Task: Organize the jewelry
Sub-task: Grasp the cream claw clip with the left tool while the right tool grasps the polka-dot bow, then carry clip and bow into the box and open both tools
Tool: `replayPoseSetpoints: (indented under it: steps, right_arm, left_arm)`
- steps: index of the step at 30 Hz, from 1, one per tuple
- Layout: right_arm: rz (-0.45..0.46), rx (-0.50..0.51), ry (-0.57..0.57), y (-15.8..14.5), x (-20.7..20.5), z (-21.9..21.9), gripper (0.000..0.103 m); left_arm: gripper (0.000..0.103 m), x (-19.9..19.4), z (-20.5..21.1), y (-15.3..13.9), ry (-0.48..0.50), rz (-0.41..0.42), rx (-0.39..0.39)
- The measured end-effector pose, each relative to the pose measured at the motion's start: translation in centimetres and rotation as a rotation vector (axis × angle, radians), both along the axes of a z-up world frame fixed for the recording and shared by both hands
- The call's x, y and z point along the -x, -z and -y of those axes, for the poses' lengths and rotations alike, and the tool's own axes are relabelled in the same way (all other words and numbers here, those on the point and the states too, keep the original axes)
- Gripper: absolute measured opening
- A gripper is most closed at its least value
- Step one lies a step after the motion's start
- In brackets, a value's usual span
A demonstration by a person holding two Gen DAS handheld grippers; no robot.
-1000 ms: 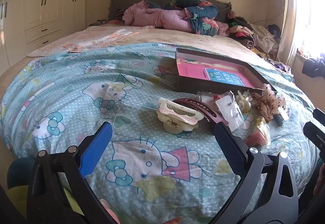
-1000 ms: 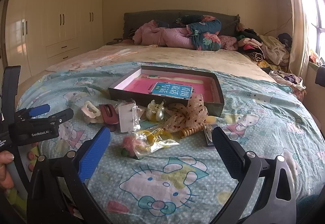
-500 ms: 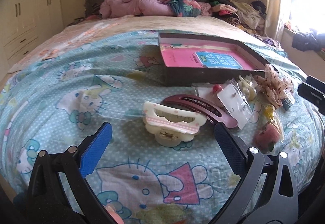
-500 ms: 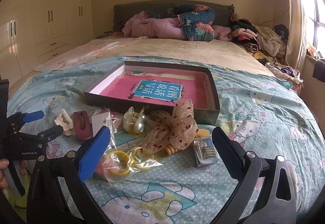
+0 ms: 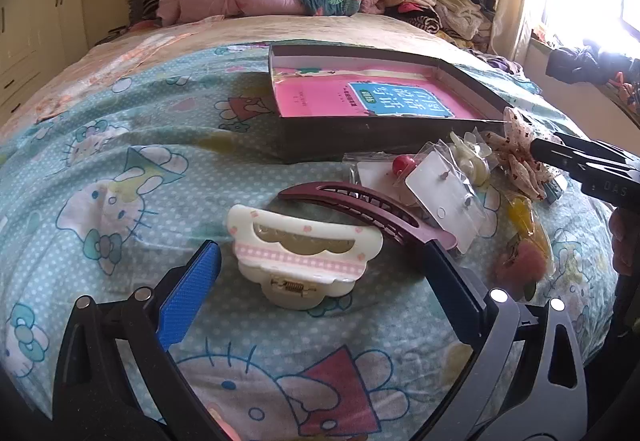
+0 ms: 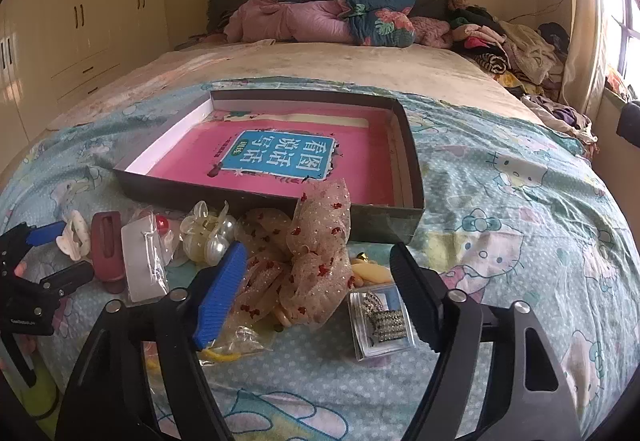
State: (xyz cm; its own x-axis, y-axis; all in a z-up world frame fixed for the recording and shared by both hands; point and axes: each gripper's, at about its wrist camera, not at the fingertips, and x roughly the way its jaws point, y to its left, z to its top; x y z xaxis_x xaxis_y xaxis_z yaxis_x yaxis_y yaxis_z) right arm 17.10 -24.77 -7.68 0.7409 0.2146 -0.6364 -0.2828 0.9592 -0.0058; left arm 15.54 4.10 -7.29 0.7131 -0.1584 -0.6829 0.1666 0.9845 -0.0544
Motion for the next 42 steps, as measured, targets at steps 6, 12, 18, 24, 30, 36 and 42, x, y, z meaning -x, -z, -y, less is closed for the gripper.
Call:
replayPoseSetpoints:
  steps: [6, 12, 18, 24, 30, 36, 42]
  right_arm:
    - [-0.005, 0.027, -0.038, 0.2, -0.1, -1.3, 0.028]
    - [0.001, 0.009, -0.05, 0.1, 0.3, -1.4, 0.007]
    - [0.004, -0.044, -0.047, -0.5, 0.9, -0.3, 0.005]
    - [0.016, -0.088, -0.017, -1.6, 1.7, 1.6, 0.005]
    - [0.044, -0.11, 0.022, -2.7, 2.3, 3.4, 0.005]
    - [0.075, -0.122, 0.05, -4.0, 2.0, 4.8, 0.005]
    - [0.097, -0.117, 0.066, -4.9, 1.1, 5.7, 0.005]
  left_arm:
    - [0.072, -0.7, 0.2, 0.5, 0.017, -0.005, -0.007]
    - [0.062, -0.5, 0.0, 0.5, 0.022, -0.01, -0.005]
    - [0.062, 0.7, -0.4, -0.6, 0.011, 0.004, 0.029]
    - [0.062, 1.5, -0.2, -2.7, -0.004, 0.035, 0.036]
    - [0.062, 0.2, 0.6, -4.3, 0.003, 0.067, 0.062]
    - [0.062, -1.7, 2.0, -5.4, 0.011, 0.083, 0.072]
    - [0.062, -4.1, 3.4, -6.0, 0.018, 0.09, 0.07]
